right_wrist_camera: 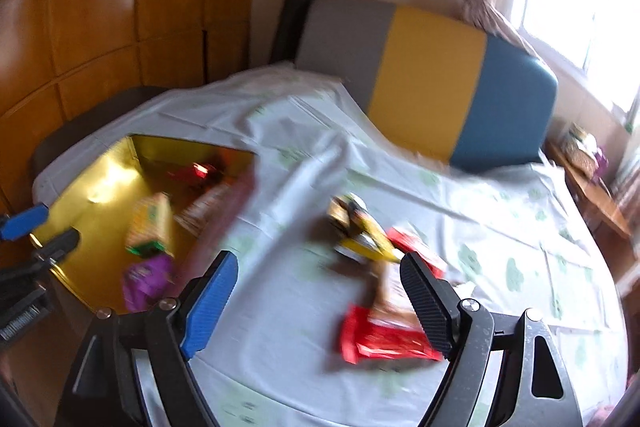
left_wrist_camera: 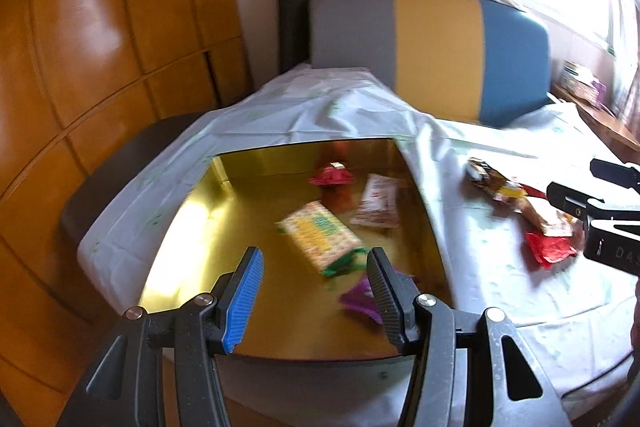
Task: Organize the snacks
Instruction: 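Move both tools back toward the remaining snacks on the table, then grasp the yellow juice drink pack with the left gripper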
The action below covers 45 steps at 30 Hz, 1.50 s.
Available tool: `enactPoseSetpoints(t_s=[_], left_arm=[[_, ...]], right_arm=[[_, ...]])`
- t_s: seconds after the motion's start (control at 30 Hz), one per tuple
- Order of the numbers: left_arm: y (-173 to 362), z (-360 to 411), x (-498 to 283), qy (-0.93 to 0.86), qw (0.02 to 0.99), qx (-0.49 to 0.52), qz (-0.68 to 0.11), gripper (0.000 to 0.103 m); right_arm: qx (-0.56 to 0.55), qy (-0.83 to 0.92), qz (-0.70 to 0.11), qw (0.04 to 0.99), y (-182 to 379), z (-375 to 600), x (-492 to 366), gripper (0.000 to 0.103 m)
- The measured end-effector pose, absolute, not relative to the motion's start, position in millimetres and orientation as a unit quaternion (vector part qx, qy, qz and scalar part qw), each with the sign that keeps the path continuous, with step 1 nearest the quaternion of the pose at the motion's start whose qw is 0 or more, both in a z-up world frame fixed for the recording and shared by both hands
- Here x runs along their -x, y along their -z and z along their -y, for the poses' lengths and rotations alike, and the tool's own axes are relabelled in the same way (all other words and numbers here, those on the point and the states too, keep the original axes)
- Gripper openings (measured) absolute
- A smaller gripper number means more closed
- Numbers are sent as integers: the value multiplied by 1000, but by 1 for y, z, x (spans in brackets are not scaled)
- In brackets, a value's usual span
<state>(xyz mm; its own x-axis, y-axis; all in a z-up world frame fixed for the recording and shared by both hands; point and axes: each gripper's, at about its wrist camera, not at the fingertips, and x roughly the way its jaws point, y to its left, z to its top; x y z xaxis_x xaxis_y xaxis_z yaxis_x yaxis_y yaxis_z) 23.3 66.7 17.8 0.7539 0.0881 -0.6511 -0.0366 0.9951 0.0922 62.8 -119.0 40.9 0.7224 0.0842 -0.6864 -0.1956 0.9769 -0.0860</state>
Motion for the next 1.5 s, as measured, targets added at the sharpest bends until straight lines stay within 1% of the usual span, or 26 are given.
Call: enactPoseSetpoints(t_s=[0.17, 0.37, 0.57, 0.73, 0.9, 1.2, 1.33, 1.5], left_arm=[[-21, -32, -32, 16, 935, -66, -348, 55], [-14, 8, -37, 58, 927, -107, -355, 55], [-1, 46, -36, 91, 915, -148, -363, 55], [4, 71, -37, 116, 908, -164, -368, 55], [7, 91, -42, 140, 902, -167, -373, 55], [17, 115, -59, 196, 881, -145, -405, 55], [22, 122, -76, 215, 865, -104, -441, 55], [29, 129, -98, 209, 857, -74, -465, 55]], right_arm=[[73, -21, -399, 914, -31, 190, -77, 84], [29, 52, -425, 903, -17, 279, -91, 86], [-103, 96, -452, 881, 4, 349, -98, 86], [-147, 92, -454, 874, 5, 360, -99, 86], [-158, 93, -455, 871, 4, 361, -99, 86], [-171, 84, -462, 866, 6, 361, -99, 87], [-169, 80, -458, 869, 3, 359, -98, 87], [-170, 75, -457, 870, 1, 358, -98, 87]])
